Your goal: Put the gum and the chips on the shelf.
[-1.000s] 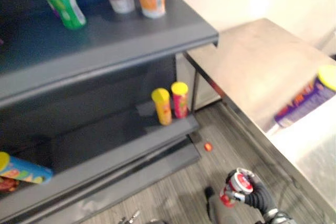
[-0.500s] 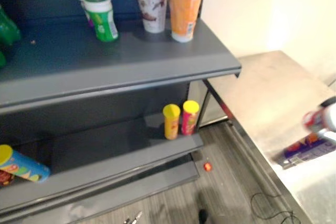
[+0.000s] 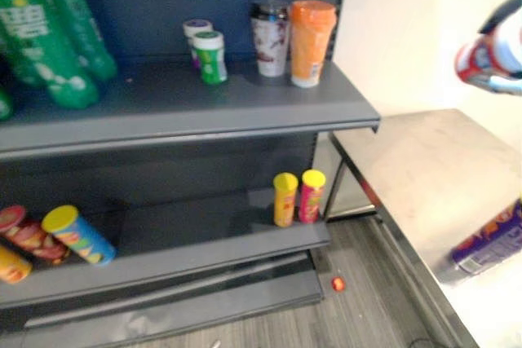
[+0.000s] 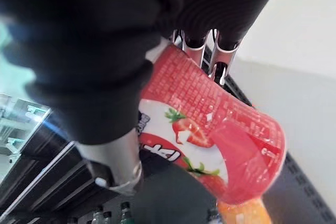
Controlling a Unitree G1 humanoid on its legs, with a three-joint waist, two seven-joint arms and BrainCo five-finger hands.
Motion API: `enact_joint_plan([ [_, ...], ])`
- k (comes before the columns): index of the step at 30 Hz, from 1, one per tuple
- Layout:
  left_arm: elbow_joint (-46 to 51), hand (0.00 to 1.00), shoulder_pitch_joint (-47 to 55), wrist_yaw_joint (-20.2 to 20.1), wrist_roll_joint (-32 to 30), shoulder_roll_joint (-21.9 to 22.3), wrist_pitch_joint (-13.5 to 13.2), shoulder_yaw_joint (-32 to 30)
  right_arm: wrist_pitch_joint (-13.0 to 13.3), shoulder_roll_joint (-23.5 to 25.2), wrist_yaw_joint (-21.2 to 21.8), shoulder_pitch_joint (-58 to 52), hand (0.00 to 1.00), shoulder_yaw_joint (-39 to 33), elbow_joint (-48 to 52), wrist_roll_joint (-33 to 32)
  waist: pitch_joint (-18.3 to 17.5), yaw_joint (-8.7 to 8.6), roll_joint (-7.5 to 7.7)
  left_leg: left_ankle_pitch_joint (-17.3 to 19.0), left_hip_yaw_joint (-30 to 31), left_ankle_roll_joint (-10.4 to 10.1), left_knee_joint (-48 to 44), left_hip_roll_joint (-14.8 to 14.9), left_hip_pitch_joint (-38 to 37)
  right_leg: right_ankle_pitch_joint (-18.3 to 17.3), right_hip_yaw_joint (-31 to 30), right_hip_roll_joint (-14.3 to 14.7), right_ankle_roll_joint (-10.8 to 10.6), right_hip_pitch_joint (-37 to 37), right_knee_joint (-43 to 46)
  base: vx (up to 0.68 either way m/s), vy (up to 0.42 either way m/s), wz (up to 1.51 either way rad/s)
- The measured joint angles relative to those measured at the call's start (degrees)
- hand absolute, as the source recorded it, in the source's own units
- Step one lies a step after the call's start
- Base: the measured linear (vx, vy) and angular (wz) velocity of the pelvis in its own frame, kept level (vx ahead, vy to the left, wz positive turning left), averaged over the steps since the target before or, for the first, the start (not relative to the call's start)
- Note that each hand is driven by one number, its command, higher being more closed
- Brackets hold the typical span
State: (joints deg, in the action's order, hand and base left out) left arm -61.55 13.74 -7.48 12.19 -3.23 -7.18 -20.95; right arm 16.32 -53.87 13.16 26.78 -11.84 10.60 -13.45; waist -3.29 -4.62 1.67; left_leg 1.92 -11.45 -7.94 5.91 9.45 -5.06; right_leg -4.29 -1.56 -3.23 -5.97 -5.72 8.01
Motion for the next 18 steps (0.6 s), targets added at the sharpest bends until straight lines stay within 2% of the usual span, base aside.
enact_joint_plan([
  [7, -1.3, 0.00, 1.4, -0.2, 0.0, -1.5, 0.9, 1.5, -3.6, 0.0, 1.6, 10.1, 1.00, 17.0, -11.8, 2.2, -0.2, 3.50, 0.19, -1.9, 4.9, -0.3, 0.0, 0.6, 2.0, 0.5, 4.2, -0.1, 0.6, 1.2, -1.4, -0.04, -0.028, 0.33],
  [9, -1.8, 0.00, 1.4, -0.2, 0.0, -1.7, 1.2, 1.5, -4.0, 0.0, 2.5, 12.1, 1.00, 19.2, -13.3, 2.3, -0.2, 3.91, 0.35, -2.3, 5.9, -0.3, 0.0, 0.7, 2.6, 0.7, 5.0, 0.0, 0.9, 1.3, -1.8, 0.00, -0.017, 0.24],
  [10, -1.8, 0.00, 1.7, -0.3, 0.0, -1.8, 1.3, 1.5, -4.4, 0.1, 2.6, 14.2, 1.00, 21.2, -14.5, 2.3, -0.2, 4.79, 0.52, -2.6, 6.2, -0.4, 0.0, 0.9, 2.8, 0.9, 5.4, 0.1, 1.0, 1.3, -2.0, -0.01, -0.019, 0.18],
  [16, -1.8, 0.00, 1.5, -0.5, 0.1, -2.0, 1.6, 1.5, -6.0, 0.4, 5.0, 19.7, 1.00, 27.2, -16.2, 2.3, -0.3, 6.26, 1.00, -3.1, 7.9, -0.7, 0.0, 1.5, 3.7, 0.9, 6.8, 0.5, 1.0, 2.0, -2.4, -0.02, -0.016, 0.14],
  [18, -1.8, 0.00, 1.1, -0.7, 0.2, -2.0, 1.6, 1.4, -6.2, 0.4, 5.3, 21.1, 1.00, 28.6, -16.3, 2.2, -0.2, 6.26, 1.08, -3.2, 8.7, -0.8, 0.0, 1.5, 3.9, 0.9, 7.5, 0.5, 1.0, 2.0, -2.5, -0.01, -0.011, 0.16],
])
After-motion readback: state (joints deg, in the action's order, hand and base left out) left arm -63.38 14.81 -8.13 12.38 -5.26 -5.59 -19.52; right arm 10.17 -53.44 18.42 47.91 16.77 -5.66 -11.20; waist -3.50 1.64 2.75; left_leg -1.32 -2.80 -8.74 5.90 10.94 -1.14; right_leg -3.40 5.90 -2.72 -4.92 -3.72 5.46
